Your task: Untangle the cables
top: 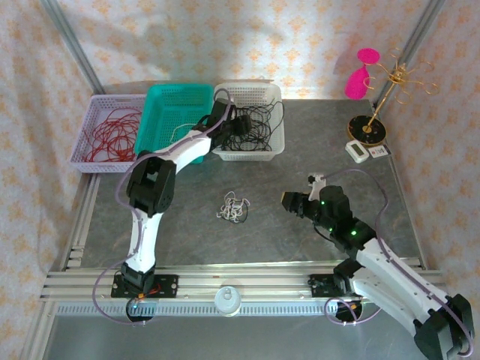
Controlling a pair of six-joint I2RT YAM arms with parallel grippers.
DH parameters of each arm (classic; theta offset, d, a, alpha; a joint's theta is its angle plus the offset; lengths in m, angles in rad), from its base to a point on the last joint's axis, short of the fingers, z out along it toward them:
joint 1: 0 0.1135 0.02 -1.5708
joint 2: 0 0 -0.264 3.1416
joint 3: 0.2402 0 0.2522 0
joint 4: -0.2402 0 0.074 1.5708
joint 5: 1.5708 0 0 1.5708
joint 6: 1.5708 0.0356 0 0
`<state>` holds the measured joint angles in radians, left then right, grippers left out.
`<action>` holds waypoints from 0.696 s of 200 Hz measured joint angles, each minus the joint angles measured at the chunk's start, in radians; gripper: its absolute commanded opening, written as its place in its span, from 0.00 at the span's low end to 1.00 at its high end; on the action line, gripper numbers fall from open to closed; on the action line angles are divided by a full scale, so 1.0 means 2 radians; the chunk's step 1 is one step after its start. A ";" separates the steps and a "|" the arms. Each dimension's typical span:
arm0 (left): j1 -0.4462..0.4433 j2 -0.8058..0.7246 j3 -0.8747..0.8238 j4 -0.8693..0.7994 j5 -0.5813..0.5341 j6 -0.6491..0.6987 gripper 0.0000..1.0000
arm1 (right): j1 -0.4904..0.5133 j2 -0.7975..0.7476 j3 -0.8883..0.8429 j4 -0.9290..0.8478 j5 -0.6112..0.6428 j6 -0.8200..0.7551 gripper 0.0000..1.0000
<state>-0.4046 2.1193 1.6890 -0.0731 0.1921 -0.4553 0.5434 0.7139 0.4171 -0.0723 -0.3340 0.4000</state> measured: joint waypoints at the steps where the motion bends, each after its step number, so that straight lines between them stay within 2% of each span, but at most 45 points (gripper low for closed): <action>1: 0.000 -0.002 -0.002 -0.001 0.000 0.001 0.70 | 0.000 0.001 0.000 0.001 0.000 0.000 0.48; 17: -0.006 -0.061 -0.030 -0.014 -0.014 0.009 0.73 | 0.010 0.019 0.000 0.019 -0.002 -0.001 0.48; 52: -0.027 -0.227 -0.110 -0.019 -0.049 0.030 0.71 | 0.047 0.094 0.014 0.037 -0.007 -0.002 0.46; 87: -0.054 -0.399 -0.292 -0.008 -0.066 0.022 0.63 | 0.098 0.158 0.039 0.051 0.006 -0.002 0.42; 115: -0.068 -0.473 -0.432 -0.020 -0.061 -0.002 0.60 | 0.120 0.200 0.043 0.067 0.021 -0.002 0.45; 139: -0.076 -0.529 -0.515 -0.030 -0.050 -0.028 0.59 | 0.121 0.256 0.056 0.080 0.039 -0.021 0.48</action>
<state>-0.5568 1.0618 0.6594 -0.1329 0.0929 -0.5110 0.7856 1.2263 0.5282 0.0883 -0.2558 0.3584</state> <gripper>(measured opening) 0.596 0.468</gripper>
